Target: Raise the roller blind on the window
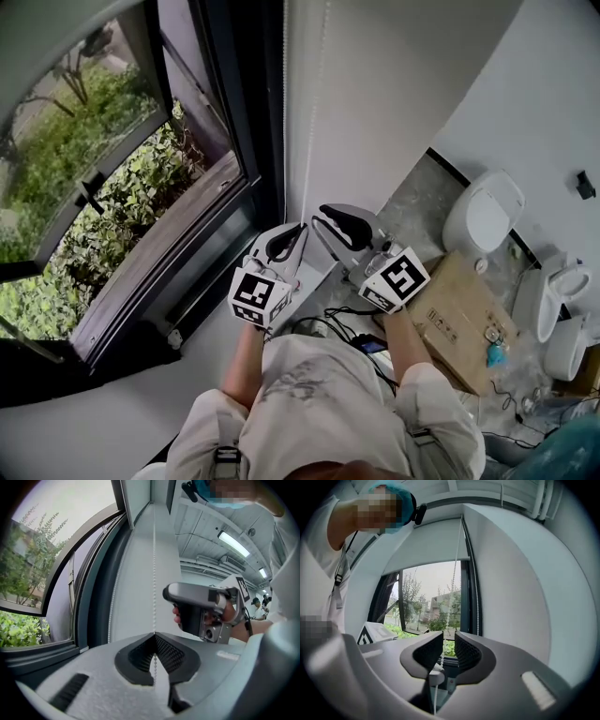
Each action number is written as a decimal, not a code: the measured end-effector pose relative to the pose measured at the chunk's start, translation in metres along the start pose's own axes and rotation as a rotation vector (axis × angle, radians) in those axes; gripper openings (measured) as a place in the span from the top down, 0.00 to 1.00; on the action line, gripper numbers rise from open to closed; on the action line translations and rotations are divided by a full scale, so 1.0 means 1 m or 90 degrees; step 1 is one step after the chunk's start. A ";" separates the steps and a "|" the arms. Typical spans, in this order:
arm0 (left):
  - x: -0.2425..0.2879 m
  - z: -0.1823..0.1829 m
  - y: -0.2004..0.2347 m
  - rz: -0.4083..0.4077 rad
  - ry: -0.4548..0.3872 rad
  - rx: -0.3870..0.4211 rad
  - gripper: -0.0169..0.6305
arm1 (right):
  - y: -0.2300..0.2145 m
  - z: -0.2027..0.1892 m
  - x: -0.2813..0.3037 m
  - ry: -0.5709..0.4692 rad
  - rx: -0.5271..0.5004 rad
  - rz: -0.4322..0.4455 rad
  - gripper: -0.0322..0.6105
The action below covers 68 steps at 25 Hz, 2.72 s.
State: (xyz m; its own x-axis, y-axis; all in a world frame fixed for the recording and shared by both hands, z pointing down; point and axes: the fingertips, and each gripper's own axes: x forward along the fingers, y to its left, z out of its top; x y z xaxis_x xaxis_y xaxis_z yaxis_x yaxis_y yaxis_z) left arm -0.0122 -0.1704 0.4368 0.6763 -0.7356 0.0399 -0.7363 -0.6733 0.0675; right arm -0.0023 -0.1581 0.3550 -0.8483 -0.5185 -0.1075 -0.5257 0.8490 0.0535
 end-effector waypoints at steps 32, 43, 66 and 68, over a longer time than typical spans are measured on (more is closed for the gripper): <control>0.005 -0.056 -0.007 -0.001 0.056 -0.007 0.96 | 0.006 -0.025 0.016 0.003 0.010 0.001 0.92; 0.001 -0.106 -0.011 0.005 0.096 -0.032 0.96 | 0.015 -0.074 0.005 0.051 0.034 -0.002 0.92; -0.029 -0.004 -0.003 0.015 0.034 0.002 0.86 | 0.017 -0.105 -0.005 0.078 0.043 -0.016 0.92; -0.026 0.021 -0.003 0.009 0.012 0.006 0.86 | 0.017 -0.105 -0.005 0.077 0.043 -0.017 0.92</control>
State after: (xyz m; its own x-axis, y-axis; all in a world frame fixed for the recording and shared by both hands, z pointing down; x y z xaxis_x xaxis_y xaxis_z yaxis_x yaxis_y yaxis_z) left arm -0.0282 -0.1505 0.4142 0.6665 -0.7432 0.0594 -0.7455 -0.6640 0.0569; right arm -0.0136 -0.1521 0.4606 -0.8381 -0.5454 0.0124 -0.5456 0.8379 -0.0151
